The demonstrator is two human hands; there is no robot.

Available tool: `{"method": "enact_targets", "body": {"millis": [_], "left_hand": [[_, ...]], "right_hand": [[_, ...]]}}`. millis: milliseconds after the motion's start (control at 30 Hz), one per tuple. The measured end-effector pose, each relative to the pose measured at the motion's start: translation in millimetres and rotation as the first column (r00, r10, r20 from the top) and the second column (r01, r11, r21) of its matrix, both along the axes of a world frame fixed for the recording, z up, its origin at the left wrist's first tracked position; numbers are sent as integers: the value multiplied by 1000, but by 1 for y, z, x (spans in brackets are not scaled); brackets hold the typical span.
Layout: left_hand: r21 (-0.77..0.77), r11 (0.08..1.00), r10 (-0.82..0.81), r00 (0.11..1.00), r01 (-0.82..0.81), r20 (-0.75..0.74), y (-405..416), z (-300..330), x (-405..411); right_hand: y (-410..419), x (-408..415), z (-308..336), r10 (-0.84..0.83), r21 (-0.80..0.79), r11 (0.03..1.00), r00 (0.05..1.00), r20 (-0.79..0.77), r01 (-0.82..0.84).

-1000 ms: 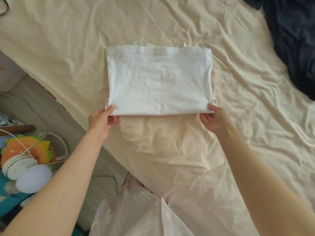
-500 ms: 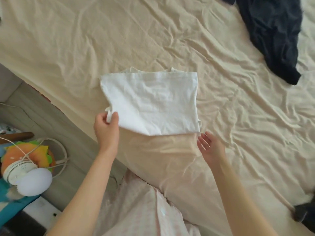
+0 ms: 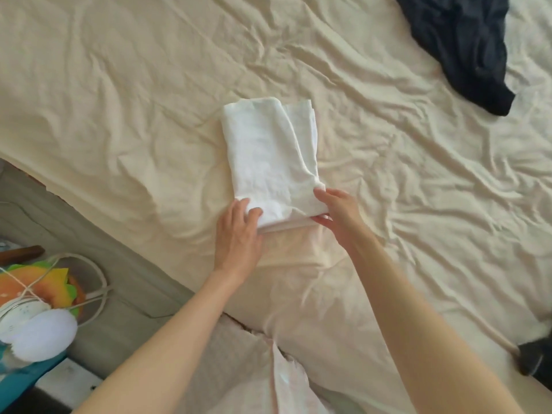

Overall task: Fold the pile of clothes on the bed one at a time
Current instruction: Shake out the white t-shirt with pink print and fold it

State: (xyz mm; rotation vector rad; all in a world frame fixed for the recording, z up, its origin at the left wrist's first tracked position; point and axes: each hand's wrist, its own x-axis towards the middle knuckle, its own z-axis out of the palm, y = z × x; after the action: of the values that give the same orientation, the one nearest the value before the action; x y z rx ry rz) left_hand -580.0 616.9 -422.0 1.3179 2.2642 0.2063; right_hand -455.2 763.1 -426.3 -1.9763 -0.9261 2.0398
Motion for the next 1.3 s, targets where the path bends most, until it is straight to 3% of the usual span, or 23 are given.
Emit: {"method": "enact_targets", "body": {"millis": [233, 567, 733, 833, 1000, 1100, 1300], "left_hand": [[67, 997, 38, 998, -35, -44, -8, -6, -12], [37, 987, -153, 987, 155, -49, -21, -17, -12], [187, 967, -170, 985, 174, -39, -14, -20, -24], [232, 956, -176, 984, 177, -27, -14, -18, -25], [153, 988, -52, 984, 26, 170, -21, -4, -24], [-43, 994, 108, 928, -100, 357, -30, 8, -26], [-166, 986, 106, 845, -21, 523, -51, 33, -18]], "right_hand": [[-12, 13, -3, 86, 110, 989, 988, 128, -100], [-18, 18, -20, 106, 106, 986, 972, 211, -131], [-12, 16, -23, 129, 63, 988, 975, 180, -143], [-11, 16, -22, 251, 119, 951, 939, 233, -284], [-17, 24, -11, 314, -49, 949, 917, 246, -312], [-29, 39, 2, 117, -183, 978, 989, 87, -99], [-59, 64, 23, -83, -369, 926, 997, 10, 81]]}}
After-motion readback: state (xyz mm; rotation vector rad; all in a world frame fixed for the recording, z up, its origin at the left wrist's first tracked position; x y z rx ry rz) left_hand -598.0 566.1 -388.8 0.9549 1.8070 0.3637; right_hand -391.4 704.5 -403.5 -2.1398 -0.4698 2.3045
